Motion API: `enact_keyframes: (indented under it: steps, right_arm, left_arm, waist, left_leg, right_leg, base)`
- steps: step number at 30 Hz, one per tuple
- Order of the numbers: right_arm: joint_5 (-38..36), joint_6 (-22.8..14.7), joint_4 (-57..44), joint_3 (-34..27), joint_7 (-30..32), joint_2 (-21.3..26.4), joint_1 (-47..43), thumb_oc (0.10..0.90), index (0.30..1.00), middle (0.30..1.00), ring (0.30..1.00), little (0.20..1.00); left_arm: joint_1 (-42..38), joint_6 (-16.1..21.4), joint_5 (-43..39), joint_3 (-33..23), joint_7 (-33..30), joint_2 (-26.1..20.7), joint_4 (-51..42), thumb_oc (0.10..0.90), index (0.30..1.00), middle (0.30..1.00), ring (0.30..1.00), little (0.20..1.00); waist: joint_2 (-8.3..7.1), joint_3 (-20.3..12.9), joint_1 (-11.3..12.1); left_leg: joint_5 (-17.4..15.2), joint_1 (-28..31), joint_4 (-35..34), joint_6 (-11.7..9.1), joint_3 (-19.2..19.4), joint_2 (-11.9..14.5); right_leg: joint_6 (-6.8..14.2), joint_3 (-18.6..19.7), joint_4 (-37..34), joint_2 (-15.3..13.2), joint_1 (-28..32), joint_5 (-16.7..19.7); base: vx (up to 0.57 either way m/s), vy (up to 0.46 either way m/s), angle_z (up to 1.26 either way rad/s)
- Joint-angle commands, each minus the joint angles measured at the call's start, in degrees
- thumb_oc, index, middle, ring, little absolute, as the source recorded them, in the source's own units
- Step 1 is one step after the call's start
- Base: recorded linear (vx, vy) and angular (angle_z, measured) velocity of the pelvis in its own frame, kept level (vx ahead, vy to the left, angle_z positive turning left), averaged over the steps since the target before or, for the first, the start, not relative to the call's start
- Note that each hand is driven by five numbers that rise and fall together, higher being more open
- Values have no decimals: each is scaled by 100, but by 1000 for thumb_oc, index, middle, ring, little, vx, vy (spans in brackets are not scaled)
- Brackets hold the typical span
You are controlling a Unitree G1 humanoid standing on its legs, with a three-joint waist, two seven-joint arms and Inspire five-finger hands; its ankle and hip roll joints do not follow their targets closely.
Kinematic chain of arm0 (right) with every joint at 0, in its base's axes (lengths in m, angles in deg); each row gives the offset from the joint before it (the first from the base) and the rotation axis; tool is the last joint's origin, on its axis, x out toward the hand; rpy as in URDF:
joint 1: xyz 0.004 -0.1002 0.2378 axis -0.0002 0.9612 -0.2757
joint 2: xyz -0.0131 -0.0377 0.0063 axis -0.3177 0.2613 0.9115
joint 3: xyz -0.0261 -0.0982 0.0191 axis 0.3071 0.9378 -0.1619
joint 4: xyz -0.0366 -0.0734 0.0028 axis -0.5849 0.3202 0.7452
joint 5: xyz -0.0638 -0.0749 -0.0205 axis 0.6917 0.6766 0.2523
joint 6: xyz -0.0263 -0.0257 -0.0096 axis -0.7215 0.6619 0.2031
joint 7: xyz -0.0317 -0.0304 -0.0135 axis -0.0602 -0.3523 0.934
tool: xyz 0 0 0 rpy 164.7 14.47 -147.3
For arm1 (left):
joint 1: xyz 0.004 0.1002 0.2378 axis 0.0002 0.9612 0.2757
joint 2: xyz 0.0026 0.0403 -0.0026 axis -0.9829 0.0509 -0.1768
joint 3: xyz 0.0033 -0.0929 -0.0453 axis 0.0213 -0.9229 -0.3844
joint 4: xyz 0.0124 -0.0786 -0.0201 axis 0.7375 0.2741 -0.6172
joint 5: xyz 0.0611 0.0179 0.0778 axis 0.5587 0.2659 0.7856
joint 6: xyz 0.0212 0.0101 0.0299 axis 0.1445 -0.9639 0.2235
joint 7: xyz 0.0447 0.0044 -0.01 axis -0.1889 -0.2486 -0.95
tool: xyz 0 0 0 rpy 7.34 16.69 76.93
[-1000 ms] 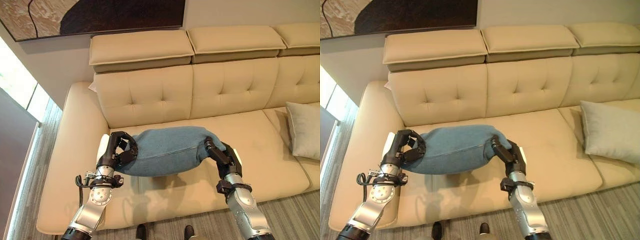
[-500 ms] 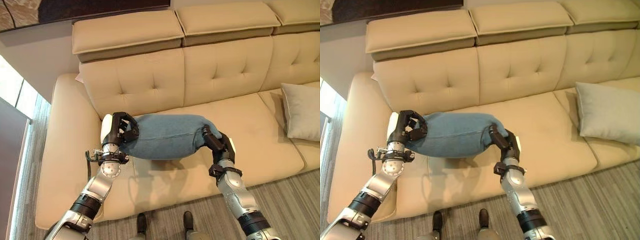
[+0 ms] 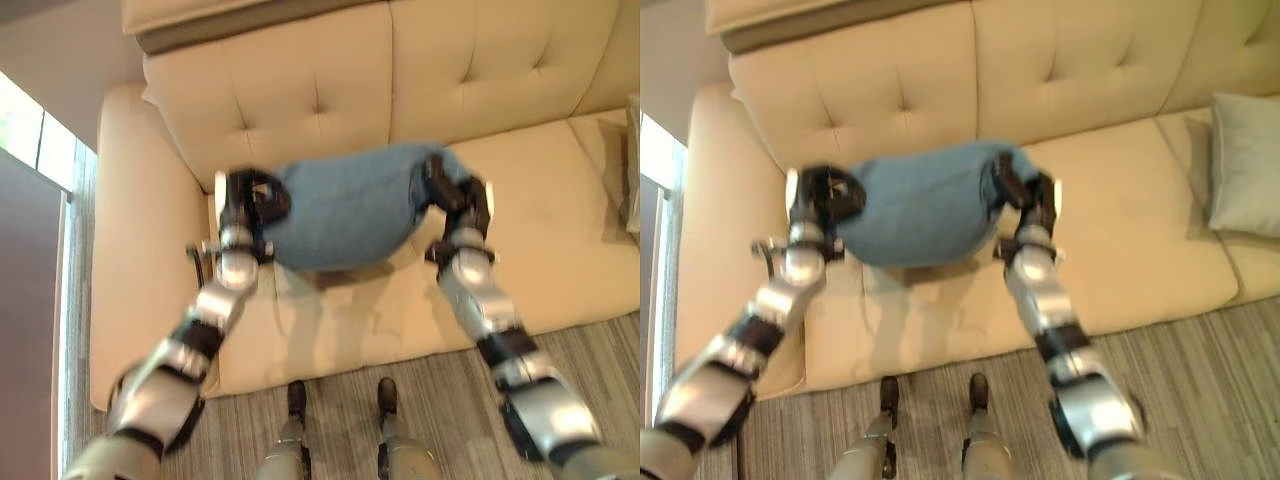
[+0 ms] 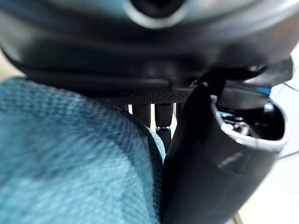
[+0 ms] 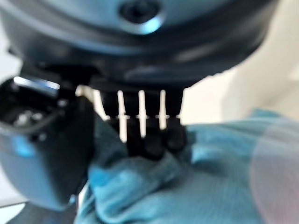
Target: Pick up all the scattered cushions and arrange them neatly on the sofa.
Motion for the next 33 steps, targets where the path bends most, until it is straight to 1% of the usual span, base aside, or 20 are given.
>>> enact_keyframes:
  steps: [1,3,4,6,8,10,13,14,16,20,21,23,24,25,26,27,29,30,31,33]
  right_arm:
    - [715,-428,-91,279,737,154,-1864,800,900,900,900,900]
    - [701,-436,-160,360,833,201,-2213,800,900,900,900,900]
    - [710,-427,-169,362,844,202,-2220,800,900,900,900,900]
    - [1057,-364,-399,545,846,261,-2309,800,900,900,900,900]
    - [1195,-378,-482,593,869,289,-2336,800,900,900,900,900]
    - [1273,-523,-574,596,878,288,-2307,800,900,900,900,900]
    - [1048,-618,-505,480,847,354,-2188,800,900,900,900,900]
    - [1047,-619,-504,479,846,355,-2188,800,900,900,900,900]
    - [1085,-524,-423,432,870,363,-2061,800,900,900,900,900]
    - [1279,-512,-547,338,944,425,-1956,800,900,900,900,900]
    - [1883,-507,-819,252,1287,490,-1846,800,900,900,900,900]
    - [2933,-387,-1192,106,1723,753,-1714,800,900,900,900,900]
    - [3271,-360,-1429,-18,1866,829,-1638,800,900,900,900,900]
    - [3279,-351,-1445,-24,1868,827,-1624,800,900,900,900,900]
    - [3598,-312,-1699,-192,2144,887,-1522,800,900,900,900,900]
    - [4073,-368,-2357,-466,2405,868,-1233,800,900,900,900,900]
    - [4353,-288,-2892,-662,2401,857,-911,800,900,900,900,900]
    - [4567,-442,-3668,-837,2224,770,-445,800,900,900,900,900]
    - [4584,-497,-4134,-910,2077,629,-61,800,900,900,900,900]
    - [4336,-745,-4744,-956,1673,447,602,800,900,900,900,900]
  left_arm:
    - [-1478,639,-94,-17,-499,-244,72,800,900,900,900,900]
    - [-1741,846,-497,-112,-630,-176,239,800,900,900,900,900]
    - [-1757,855,-504,-112,-629,-175,254,800,900,900,900,900]
    - [-1926,1072,-800,-177,-665,-216,277,800,900,900,900,900]
    - [-2034,1133,-887,-193,-738,-238,374,800,900,900,900,900]
    - [-2207,1080,-733,-190,-919,-297,397,800,900,900,900,900]
    - [-2223,870,-673,-199,-868,-413,472,800,900,900,900,900]
    - [-2225,870,-673,-198,-867,-413,473,800,900,900,900,900]
    - [-2259,472,-183,-127,-935,-417,683,800,900,900,900,900]
    - [-2160,344,196,-198,-1113,-430,597,800,900,900,900,900]
    - [-2090,196,469,-271,-1306,-438,697,800,900,900,900,900]
    - [-2000,32,858,-313,-1429,-437,749,800,900,900,900,900]
    - [-1951,49,854,-383,-1461,-439,695,800,900,900,900,900]
    - [-1946,47,855,-382,-1462,-437,692,800,900,900,900,900]
    - [-1894,-12,868,-480,-1524,-378,728,800,900,900,900,900]
    - [-1812,-85,935,-629,-1604,-282,854,800,900,900,900,900]
    - [-1721,-89,938,-683,-1564,-234,919,800,900,900,900,900]
    - [-1688,-100,1055,-751,-1501,-227,968,800,900,900,900,900]
    - [-1646,-125,1092,-760,-1520,-206,1051,800,900,900,900,900]
    - [-1611,-179,1097,-793,-1478,-222,1137,800,900,900,900,900]
  waist:
    - [-77,126,49]
    - [-47,160,44]
    - [-43,163,47]
    - [-33,173,17]
    - [-18,167,-4]
    - [28,159,-46]
    - [89,194,-51]
    - [88,197,-51]
    - [119,228,-54]
    - [116,278,-80]
    - [109,309,-105]
    - [109,333,-113]
    - [116,338,-129]
    - [116,333,-128]
    - [112,338,-142]
    - [119,375,-194]
    - [122,359,-215]
    - [141,409,-301]
    - [120,404,-329]
    - [117,460,-419]
  left_leg:
    - [-640,467,7,-160,242,-30]
    - [-595,423,7,-177,276,-33]
    - [-594,416,7,-177,278,-32]
    - [-601,411,7,-181,295,-46]
    - [-600,394,7,-175,303,-52]
    - [-615,386,7,-155,335,-77]
    - [-638,432,7,-121,338,-113]
    - [-638,435,7,-121,337,-113]
    - [-669,493,7,-87,324,-128]
    - [-678,532,7,-76,324,-131]
    - [-678,539,7,-73,332,-127]
    - [-730,589,7,-61,326,-117]
    - [-701,568,7,-50,316,-120]
    - [-701,566,7,-50,314,-120]
    - [-710,582,7,-41,311,-116]
    - [-742,601,7,-29,319,-115]
    - [-745,599,7,-20,309,-116]
    - [-755,601,7,-11,329,-113]
    - [-756,623,7,-5,337,-112]
    - [-765,638,7,3,369,-96]
  right_leg:
    - [152,-101,306,30,191,-718]
    - [137,-94,303,30,145,-724]
    - [136,-92,307,31,135,-724]
    - [135,-71,313,30,113,-731]
    - [133,-62,326,21,82,-728]
    - [140,-37,352,0,44,-725]
    - [136,-30,386,-34,66,-736]
    - [136,-31,386,-35,68,-737]
    - [124,-34,424,-42,108,-773]
    - [118,-38,436,-36,137,-794]
    - [115,-33,433,-26,140,-807]
    - [112,-37,453,-12,181,-874]
    - [112,-42,447,-15,167,-852]
    - [112,-44,446,-15,167,-851]
    - [113,-41,447,-15,180,-864]
    - [114,-28,448,-10,199,-888]
    - [119,-36,452,-14,202,-893]
    - [123,-17,463,-8,193,-897]
    - [123,-17,483,-5,201,-895]
    - [125,1,511,-4,189,-893]
  base:
    - [0,0,0]
    - [0,0,0]
    - [64,-14,-3]
    - [39,-3,-3]
    - [22,15,-2]
    - [53,37,-6]
    - [0,0,0]
    - [0,0,0]
    - [0,0,0]
    - [4,0,2]
    - [29,-6,4]
    - [17,-2,1]
    - [0,0,0]
    - [0,0,0]
    - [0,0,0]
    - [32,7,1]
    - [0,0,0]
    - [0,0,0]
    - [42,16,0]
    - [0,0,0]
